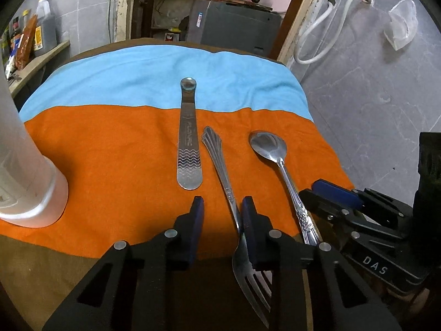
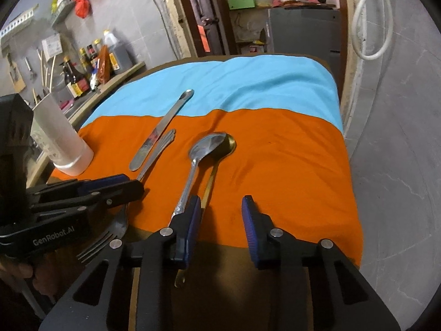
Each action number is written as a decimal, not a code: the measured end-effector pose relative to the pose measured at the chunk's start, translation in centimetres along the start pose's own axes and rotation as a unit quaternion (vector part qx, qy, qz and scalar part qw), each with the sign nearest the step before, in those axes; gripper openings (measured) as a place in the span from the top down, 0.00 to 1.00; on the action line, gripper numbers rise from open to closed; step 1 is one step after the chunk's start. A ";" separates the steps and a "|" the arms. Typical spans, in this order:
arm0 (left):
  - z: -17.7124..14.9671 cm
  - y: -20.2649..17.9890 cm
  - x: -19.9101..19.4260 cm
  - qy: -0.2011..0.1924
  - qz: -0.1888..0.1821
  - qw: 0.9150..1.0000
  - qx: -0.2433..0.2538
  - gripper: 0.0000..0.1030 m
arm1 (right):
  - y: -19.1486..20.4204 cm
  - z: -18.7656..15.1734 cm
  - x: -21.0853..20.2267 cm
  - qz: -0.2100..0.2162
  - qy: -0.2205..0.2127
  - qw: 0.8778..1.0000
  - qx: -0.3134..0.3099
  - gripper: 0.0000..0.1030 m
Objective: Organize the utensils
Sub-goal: 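Grasp the silver fork with the left tool while the right tool grasps the gold spoon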
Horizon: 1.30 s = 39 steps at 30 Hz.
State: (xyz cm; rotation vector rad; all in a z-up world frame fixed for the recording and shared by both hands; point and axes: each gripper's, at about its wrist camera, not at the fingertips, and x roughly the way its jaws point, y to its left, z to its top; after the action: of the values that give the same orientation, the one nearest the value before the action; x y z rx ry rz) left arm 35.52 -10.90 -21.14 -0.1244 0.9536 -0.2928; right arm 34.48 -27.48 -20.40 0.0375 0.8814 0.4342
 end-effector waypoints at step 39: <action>1.1 0.0 0.2 0.088 0.000 0.995 0.042 0.96 | 0.9 2.2 1.9 -0.054 0.087 0.994 -0.031 0.90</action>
State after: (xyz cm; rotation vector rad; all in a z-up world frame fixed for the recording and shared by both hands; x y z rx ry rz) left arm 36.53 -10.98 -20.66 -0.0221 1.1143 -0.3477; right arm 36.85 -25.58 -20.22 -0.1055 1.0359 0.3674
